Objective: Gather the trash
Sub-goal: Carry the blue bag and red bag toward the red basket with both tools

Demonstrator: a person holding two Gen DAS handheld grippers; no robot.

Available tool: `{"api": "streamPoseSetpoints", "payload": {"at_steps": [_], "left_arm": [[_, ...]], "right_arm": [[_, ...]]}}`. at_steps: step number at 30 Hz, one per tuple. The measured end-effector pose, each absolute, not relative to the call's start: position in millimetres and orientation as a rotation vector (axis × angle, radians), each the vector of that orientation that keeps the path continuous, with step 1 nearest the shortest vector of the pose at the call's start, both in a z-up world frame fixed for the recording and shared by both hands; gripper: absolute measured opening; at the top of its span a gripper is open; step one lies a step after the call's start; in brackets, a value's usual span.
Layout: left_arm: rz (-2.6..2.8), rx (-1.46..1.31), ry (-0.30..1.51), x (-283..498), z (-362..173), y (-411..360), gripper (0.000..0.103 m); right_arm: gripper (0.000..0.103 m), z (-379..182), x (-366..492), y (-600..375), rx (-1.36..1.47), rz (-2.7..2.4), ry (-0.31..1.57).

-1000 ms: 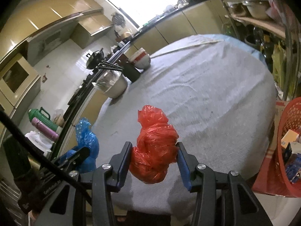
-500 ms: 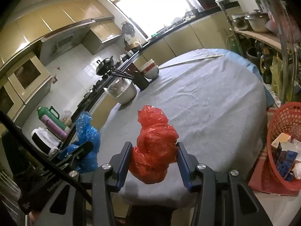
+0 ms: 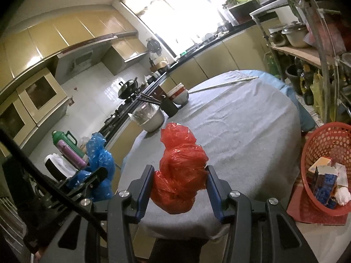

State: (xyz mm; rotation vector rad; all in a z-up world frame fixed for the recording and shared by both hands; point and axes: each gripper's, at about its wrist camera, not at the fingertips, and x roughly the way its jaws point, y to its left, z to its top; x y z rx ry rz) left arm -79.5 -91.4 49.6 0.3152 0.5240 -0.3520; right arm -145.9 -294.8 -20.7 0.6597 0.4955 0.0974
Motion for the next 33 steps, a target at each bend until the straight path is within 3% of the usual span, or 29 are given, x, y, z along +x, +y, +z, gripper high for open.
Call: {"api": "streamPoseSetpoints", "payload": {"at_steps": [33], "left_arm": [[-0.383,0.421,0.453,-106,54,-130,0.056]], "right_arm": [[0.050,-18,-178,-319,0.703,0.076,0.426]]}}
